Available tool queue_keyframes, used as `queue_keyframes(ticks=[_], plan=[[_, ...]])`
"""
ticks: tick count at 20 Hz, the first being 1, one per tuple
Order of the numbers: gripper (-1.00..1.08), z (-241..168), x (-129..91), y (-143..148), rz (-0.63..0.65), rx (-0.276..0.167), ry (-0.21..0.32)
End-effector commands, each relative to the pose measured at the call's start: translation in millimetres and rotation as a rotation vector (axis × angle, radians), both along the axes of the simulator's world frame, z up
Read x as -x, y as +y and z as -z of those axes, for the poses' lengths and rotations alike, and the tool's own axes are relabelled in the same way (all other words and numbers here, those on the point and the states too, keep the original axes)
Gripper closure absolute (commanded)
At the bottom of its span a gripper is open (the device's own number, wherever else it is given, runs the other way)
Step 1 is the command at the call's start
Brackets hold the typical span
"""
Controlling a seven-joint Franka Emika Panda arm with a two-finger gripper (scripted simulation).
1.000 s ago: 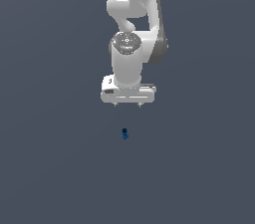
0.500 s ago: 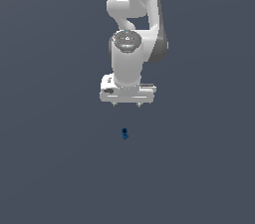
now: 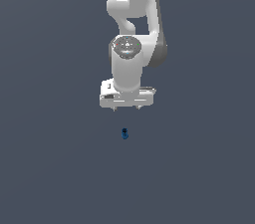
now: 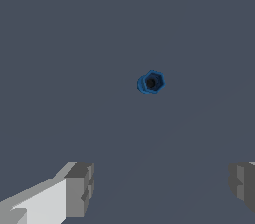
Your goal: Pick up the object and move it to a goal position.
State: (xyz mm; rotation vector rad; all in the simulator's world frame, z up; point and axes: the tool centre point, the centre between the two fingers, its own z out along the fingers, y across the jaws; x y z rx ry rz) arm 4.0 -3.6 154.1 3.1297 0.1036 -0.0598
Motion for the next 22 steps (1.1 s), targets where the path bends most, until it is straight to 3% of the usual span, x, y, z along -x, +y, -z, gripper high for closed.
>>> queue_keyframes(ticks=[1,14,22], plan=[[-0.92,4,-5,-1,-0.043,-0.001,-0.002],[-0.92,40,-43,-5,-0.364,-0.012,-0.021],[-0.92,56,-58,-8,-0.495,-0.018,-0.03]])
